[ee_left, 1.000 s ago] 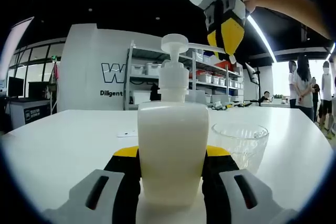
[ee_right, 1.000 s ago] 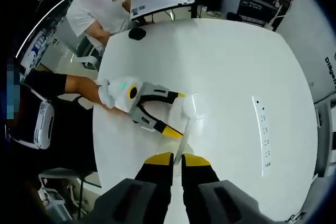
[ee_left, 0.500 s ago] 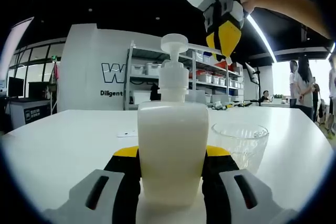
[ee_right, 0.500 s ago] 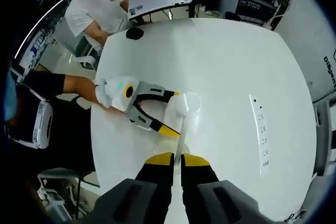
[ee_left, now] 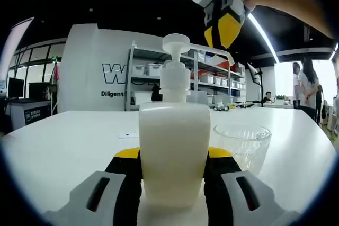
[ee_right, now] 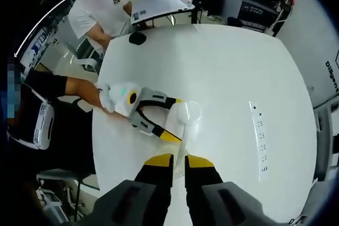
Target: Hold the bottle steady, press the pump all the way down and release, and repeat the specified number of times to dispense into the cup
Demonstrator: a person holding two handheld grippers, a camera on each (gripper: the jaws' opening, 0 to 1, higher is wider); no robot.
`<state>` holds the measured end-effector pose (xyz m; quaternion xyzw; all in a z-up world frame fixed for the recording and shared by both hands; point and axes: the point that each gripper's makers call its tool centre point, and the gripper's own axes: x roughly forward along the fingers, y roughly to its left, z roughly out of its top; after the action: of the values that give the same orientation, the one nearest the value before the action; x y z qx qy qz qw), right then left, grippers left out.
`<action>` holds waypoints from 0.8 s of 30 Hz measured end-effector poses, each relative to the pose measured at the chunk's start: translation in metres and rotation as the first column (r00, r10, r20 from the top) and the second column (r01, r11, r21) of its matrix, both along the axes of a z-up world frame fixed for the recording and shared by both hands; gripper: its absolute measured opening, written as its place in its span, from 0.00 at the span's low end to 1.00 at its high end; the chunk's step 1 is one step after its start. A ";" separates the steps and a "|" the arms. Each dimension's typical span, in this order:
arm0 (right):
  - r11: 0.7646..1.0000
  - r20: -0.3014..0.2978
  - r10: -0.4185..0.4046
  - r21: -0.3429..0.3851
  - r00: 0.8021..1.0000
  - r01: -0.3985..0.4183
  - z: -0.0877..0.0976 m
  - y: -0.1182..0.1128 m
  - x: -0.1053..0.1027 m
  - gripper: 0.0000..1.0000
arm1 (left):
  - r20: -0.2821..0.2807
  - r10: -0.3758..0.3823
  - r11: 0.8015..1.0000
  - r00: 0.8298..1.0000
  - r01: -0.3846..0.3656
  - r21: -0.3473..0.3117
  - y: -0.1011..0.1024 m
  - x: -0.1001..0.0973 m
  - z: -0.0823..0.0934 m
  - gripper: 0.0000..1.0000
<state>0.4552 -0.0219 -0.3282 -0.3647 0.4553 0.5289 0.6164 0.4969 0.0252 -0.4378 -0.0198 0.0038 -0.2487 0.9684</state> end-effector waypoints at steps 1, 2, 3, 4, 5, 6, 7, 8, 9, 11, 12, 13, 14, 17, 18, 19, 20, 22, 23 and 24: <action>1.000 0.004 0.000 -0.002 1.000 0.000 0.000 0.000 0.000 0.06 | 0.000 -0.002 1.000 1.000 0.002 0.000 -0.001 0.000 0.000 0.43; 1.000 0.007 -0.001 -0.001 1.000 0.001 0.001 0.001 0.001 0.05 | 0.000 -0.003 1.000 1.000 0.003 0.000 -0.001 -0.001 0.000 0.43; 1.000 0.008 -0.001 0.001 1.000 0.001 0.002 0.001 0.002 0.04 | 0.000 -0.003 1.000 1.000 0.003 0.000 -0.001 -0.001 0.000 0.43; 1.000 0.007 -0.001 0.001 1.000 0.001 0.002 0.001 0.002 0.02 | -0.001 -0.003 1.000 1.000 0.003 0.000 -0.001 -0.001 0.000 0.43; 1.000 0.007 -0.001 0.001 1.000 0.001 0.003 0.001 0.002 0.01 | -0.001 -0.004 1.000 1.000 0.004 -0.001 -0.001 -0.001 0.000 0.43; 1.000 0.008 -0.001 0.001 1.000 0.001 0.003 0.002 0.003 0.00 | -0.002 -0.005 1.000 1.000 0.005 -0.001 -0.001 -0.001 0.000 0.43; 1.000 0.011 -0.005 0.001 1.000 0.005 0.004 0.002 0.005 0.00 | -0.002 -0.005 1.000 1.000 0.005 -0.001 -0.001 -0.001 0.000 0.43; 1.000 0.011 -0.006 0.002 1.000 0.006 0.004 0.003 0.005 0.00 | -0.002 -0.005 1.000 1.000 0.005 -0.001 -0.001 -0.001 0.000 0.43; 1.000 0.012 -0.002 0.003 1.000 0.002 0.005 0.003 0.005 0.00 | -0.002 -0.005 1.000 1.000 0.005 0.000 -0.001 -0.002 0.000 0.43; 1.000 0.012 0.002 0.001 1.000 -0.002 0.006 0.005 0.005 0.00 | -0.002 -0.007 1.000 1.000 0.007 -0.001 -0.002 -0.002 0.000 0.43; 1.000 0.012 0.004 -0.001 1.000 -0.004 0.006 0.006 0.005 0.00 | -0.002 -0.006 1.000 1.000 0.006 -0.001 -0.002 -0.002 0.000 0.43; 1.000 0.016 0.007 -0.002 1.000 -0.007 0.007 0.007 0.006 0.00 | -0.003 -0.006 1.000 1.000 0.006 -0.002 -0.001 -0.002 0.000 0.43; 1.000 0.019 0.008 -0.003 1.000 -0.008 0.008 0.008 0.007 0.00 | -0.003 -0.006 1.000 1.000 0.006 -0.001 -0.001 -0.002 0.000 0.43; 0.999 0.045 0.024 -0.032 0.999 -0.023 0.008 0.009 0.010 0.00 | -0.003 -0.006 1.000 1.000 0.006 -0.002 0.000 -0.001 -0.001 0.43; 0.999 0.049 0.035 -0.042 0.998 -0.033 0.008 0.009 0.011 0.00 | -0.003 -0.005 1.000 1.000 0.005 -0.003 0.000 -0.001 -0.001 0.43; 0.998 0.048 0.036 -0.043 0.998 -0.034 0.008 0.011 0.011 0.00 | -0.003 -0.005 1.000 1.000 0.005 -0.003 0.000 -0.001 -0.001 0.43; 0.998 0.046 0.037 -0.045 0.998 -0.035 0.008 0.013 0.011 0.00 | -0.003 -0.006 1.000 1.000 0.006 -0.002 0.000 -0.001 -0.001 0.43; 0.998 0.058 0.047 -0.047 0.997 -0.044 0.009 0.017 0.014 0.00 | -0.003 -0.005 1.000 1.000 0.005 -0.001 0.000 -0.002 -0.001 0.43; 0.998 0.064 0.053 -0.046 0.997 -0.050 0.010 0.019 0.016 0.00 | -0.003 -0.005 1.000 1.000 0.005 -0.002 0.000 -0.002 -0.001 0.43; 0.998 0.068 0.057 -0.043 0.996 -0.054 0.011 0.021 0.017 0.00 | -0.003 -0.005 1.000 1.000 0.005 -0.002 0.000 -0.002 -0.001 0.43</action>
<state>0.4718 -0.0012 -0.3174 -0.4079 0.4344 0.5234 0.6090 0.4951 0.0256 -0.4386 -0.0210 0.0053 -0.2509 0.9678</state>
